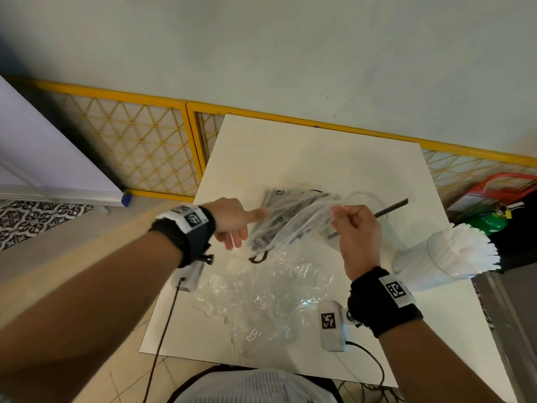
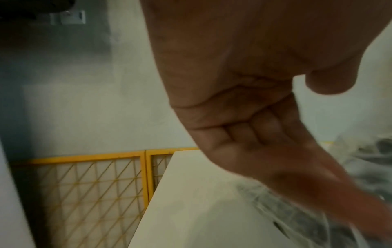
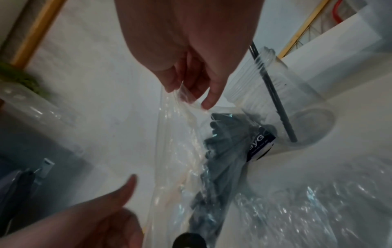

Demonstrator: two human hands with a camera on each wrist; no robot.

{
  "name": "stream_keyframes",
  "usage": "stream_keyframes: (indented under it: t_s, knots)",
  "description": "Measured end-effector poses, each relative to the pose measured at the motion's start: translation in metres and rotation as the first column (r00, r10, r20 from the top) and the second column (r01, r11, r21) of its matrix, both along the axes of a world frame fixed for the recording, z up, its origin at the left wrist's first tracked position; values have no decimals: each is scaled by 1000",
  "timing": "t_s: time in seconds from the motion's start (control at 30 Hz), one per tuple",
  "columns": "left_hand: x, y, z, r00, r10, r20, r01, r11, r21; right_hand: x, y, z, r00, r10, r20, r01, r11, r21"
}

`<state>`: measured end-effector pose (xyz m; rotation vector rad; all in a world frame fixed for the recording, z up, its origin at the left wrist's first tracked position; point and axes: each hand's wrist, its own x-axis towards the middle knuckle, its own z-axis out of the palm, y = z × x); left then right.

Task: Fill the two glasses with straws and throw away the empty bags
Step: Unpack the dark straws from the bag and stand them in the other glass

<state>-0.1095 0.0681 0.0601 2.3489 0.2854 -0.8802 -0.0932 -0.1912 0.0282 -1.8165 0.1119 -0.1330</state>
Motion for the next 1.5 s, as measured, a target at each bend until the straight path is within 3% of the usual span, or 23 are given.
stream_keyframes:
  t_s: [0.1, 0.2, 0.27, 0.33, 0.47, 0.53, 0.6, 0.63, 0.67, 0.77, 0.83, 0.9, 0.97, 1.07, 1.17, 1.27, 1.33, 1.4, 1.43, 1.5]
  knots:
    - [0, -20, -3, 997, -64, 48, 61, 996, 69, -2, -2, 0, 997, -73, 8, 72, 996, 54]
    - [-6, -43, -3, 977, -103, -189, 71, 983, -167, -1, -3, 5, 988, -154, -1, 153, 981, 121]
    - [-10, -58, -3, 956, -54, -288, -44, 945, -324, -2, -2, 11, 984, -179, 3, 177, 974, 142]
    - [-8, -65, -5, 970, 72, -232, -155, 919, -363, -3, -4, 14, 983, -186, 13, 182, 973, 140]
    - [7, -54, -8, 964, 259, 54, -234, 930, -284, -16, 0, 17, 994, -95, 46, 92, 993, 80]
    - [13, -49, -10, 894, 444, 57, -374, 811, -450, -28, 6, 15, 998, 30, 49, -33, 998, 53]
    - [18, -49, -12, 789, 614, -21, -481, 595, -644, -37, 10, 5, 986, 162, 44, -162, 987, 15]
    - [20, -49, -16, 746, 666, -15, -485, 529, -697, -40, 10, -2, 978, 205, 32, -206, 979, 10]
    - [21, -49, -20, 712, 701, 44, -464, 517, -719, -40, 9, -9, 971, 237, 5, -237, 971, 15]
    - [23, -46, -27, 667, 696, 266, -383, 626, -679, -40, 3, -12, 913, 386, -134, -390, 921, -1]
    - [22, -43, -25, 675, 652, 345, -338, 689, -641, -36, 1, -2, 881, 442, -171, -465, 876, -129]
    - [24, -42, -18, 680, 596, 428, -275, 748, -604, -23, 4, 9, 908, 398, -129, -419, 868, -265]
    - [28, -43, -12, 660, 476, 582, -176, 850, -496, -9, 13, 26, 928, 354, -113, -371, 901, -227]
    - [35, -41, -6, 568, 260, 781, -90, 963, -255, 10, 32, 49, 957, 268, -114, -284, 946, -157]
    - [41, -42, 6, 514, 83, 854, -15, 996, -87, 28, 51, 68, 960, 248, -128, -276, 918, -285]
    - [51, -35, 27, 483, -42, 875, -20, 998, 59, 55, 65, 78, 958, 247, -145, -287, 836, -468]
    - [59, -21, 45, 456, -44, 889, -82, 992, 91, 69, 65, 90, 989, 129, -73, -148, 912, -382]
    - [63, -4, 59, 403, -4, 915, -144, 987, 67, 71, 58, 99, 1000, -9, 0, 9, 989, -150]
    - [63, 4, 63, 367, 11, 930, -163, 985, 53, 66, 54, 102, 999, -39, 23, 40, 997, -70]
    - [61, 13, 65, 314, 8, 949, -168, 985, 48, 49, 44, 100, 999, 5, -42, -10, 994, -105]
